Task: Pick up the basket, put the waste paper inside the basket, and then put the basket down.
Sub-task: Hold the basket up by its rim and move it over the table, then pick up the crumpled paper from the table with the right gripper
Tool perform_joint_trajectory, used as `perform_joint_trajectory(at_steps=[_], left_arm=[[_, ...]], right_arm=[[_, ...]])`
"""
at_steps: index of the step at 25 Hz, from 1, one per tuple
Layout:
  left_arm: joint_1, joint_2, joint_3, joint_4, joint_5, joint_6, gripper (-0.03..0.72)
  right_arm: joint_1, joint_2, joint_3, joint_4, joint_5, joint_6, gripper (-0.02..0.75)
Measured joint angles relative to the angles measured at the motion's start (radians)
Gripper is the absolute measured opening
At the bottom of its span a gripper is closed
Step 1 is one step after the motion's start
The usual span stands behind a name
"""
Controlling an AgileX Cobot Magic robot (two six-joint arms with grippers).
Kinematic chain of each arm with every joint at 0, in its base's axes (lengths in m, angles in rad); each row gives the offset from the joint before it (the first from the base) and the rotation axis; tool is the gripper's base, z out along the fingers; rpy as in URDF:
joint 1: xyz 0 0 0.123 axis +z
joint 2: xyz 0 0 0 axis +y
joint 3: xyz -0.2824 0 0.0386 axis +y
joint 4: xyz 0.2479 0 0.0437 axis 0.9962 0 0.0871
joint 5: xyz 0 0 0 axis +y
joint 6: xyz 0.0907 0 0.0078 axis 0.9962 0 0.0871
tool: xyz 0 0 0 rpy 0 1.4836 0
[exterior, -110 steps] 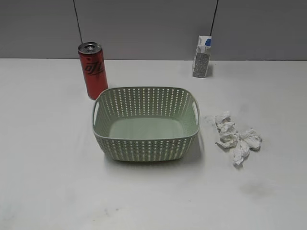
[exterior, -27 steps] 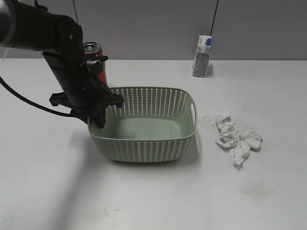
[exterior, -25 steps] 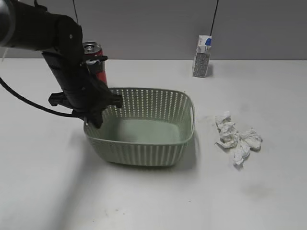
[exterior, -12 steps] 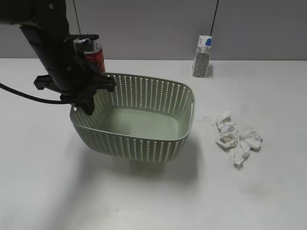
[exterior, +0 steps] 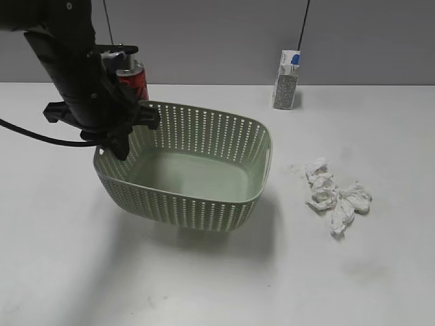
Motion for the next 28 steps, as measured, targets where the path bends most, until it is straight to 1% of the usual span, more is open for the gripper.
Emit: perform_joint_trajectory(at_steps=[4, 6, 8, 10, 13, 18, 24, 28], left_arm=[[0.0, 0.0, 0.0, 0.01, -0.002, 0.0, 0.0], [0.0, 0.0, 0.0, 0.011, -0.002, 0.0, 0.0], [0.0, 0.0, 0.0, 0.013, -0.002, 0.0, 0.0], [0.0, 0.0, 0.0, 0.014, -0.003, 0.0, 0.0], [0.0, 0.0, 0.0, 0.015, -0.005, 0.0, 0.0], [0.0, 0.0, 0.0, 0.021, -0.006, 0.0, 0.0], [0.0, 0.0, 0.0, 0.044, -0.002, 0.001, 0.0], [0.0, 0.0, 0.0, 0.047, -0.001, 0.003, 0.0]], right_arm=[[0.0, 0.263, -0.078, 0.108, -0.017, -0.085, 0.478], [0.002, 0.39, -0.118, 0.175, -0.025, -0.131, 0.468], [0.017, 0.497, -0.16, 0.198, -0.038, -0.171, 0.463], [0.041, 0.601, -0.191, 0.183, -0.066, -0.184, 0.463], [0.083, 0.723, -0.224, 0.117, -0.118, -0.188, 0.461], [0.143, 0.884, -0.238, 0.055, -0.287, -0.192, 0.461], [0.147, 0.998, -0.241, 0.009, -0.441, -0.192, 0.461], [0.147, 1.032, -0.242, 0.014, -0.478, -0.192, 0.461]])
